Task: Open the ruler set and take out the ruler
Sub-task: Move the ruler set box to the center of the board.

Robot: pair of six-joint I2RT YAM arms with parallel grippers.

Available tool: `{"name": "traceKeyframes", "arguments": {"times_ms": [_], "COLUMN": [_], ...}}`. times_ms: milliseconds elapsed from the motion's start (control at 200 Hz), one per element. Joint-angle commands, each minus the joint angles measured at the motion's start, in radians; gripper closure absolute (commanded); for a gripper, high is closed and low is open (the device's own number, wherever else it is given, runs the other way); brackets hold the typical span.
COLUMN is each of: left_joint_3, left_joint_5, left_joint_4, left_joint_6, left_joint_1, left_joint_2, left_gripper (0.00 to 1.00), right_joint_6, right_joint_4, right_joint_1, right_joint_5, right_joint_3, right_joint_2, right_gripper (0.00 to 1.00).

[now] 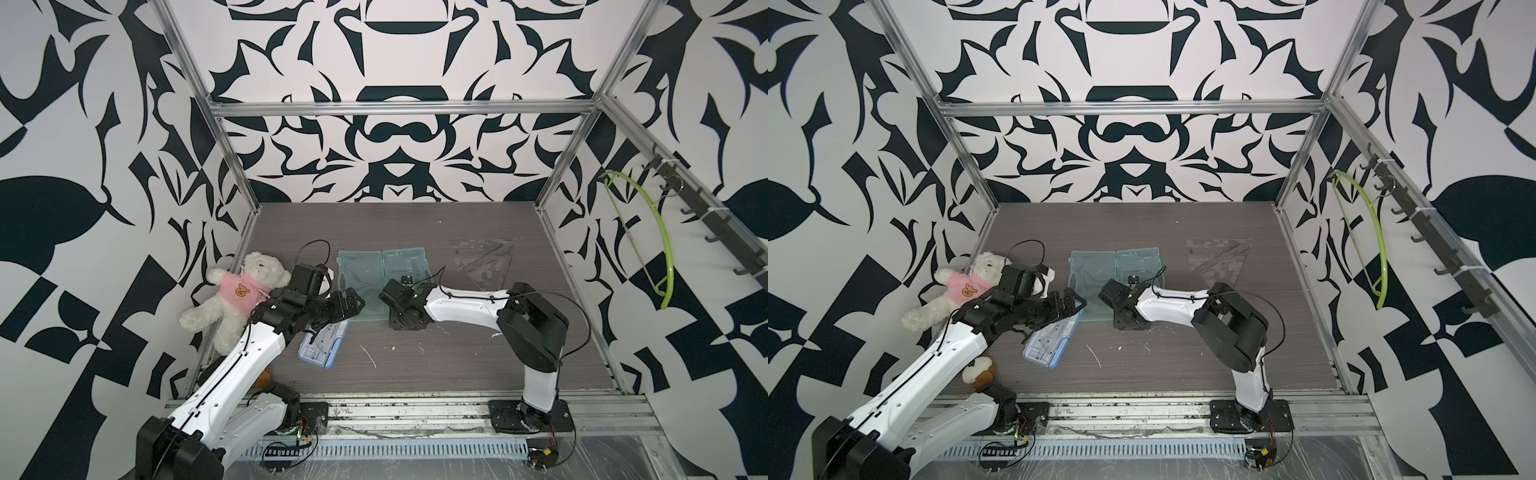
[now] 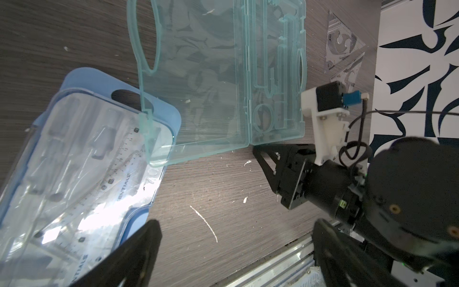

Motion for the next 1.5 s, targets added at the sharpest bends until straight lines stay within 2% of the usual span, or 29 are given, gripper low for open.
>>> {"name": "traceKeyframes", "arguments": {"times_ms": [0, 230, 385, 525, 695, 800, 1020, 1120, 1235, 1495], "left_joint_3": [0.014, 0.044, 0.048, 0.048, 0.066, 0.104, 0.143, 0.157, 0.163, 0.2], "left_joint_5": [-0.025, -0.071, -0.149, -0.189, -0.269, -0.323, -0.476, -0.522, -0.523, -0.543], "left_joint_4": [-0.031, -0.088, -0.129, -0.116, -0.104, -0.142, -0.231, -0.283, -0.311, -0.309], "left_joint_6": [0.005, 0.018, 0.029, 0.042, 0.089, 0.093, 0.09, 0.065, 0.047, 0.036], "left_joint_1": [0.004, 0.004, 0.007, 0.006, 0.015, 0.036, 0.047, 0.076, 0.133, 0.197], "left_joint_2": [0.009, -0.005, -0.029, -0.008, 0.042, 0.082, 0.171, 0.242, 0.334, 0.522], "left_gripper": [0.01, 0.01, 0.01, 0.01, 0.0, 0.14, 0.65, 0.84, 0.93, 0.97], "right_joint_6": [-0.06, -0.078, -0.1, -0.134, -0.179, -0.19, -0.183, -0.18, -0.191, -0.208], "right_joint_4": [0.023, 0.057, 0.067, 0.051, 0.065, 0.072, 0.102, 0.128, 0.131, 0.184], "right_joint_1": [-0.017, -0.046, -0.075, -0.08, -0.08, -0.08, -0.081, -0.079, -0.081, -0.08], "right_joint_5": [-0.065, -0.122, -0.14, -0.143, -0.179, -0.18, -0.182, -0.189, -0.195, -0.232], "right_joint_3": [0.054, 0.159, 0.202, 0.21, 0.143, 0.076, -0.121, -0.217, -0.292, -0.383], "right_joint_2": [0.075, 0.178, 0.204, 0.167, 0.051, -0.053, -0.285, -0.376, -0.457, -0.503], "right_gripper": [0.66, 0.66, 0.67, 0.65, 0.55, 0.54, 0.54, 0.53, 0.53, 0.53]}}
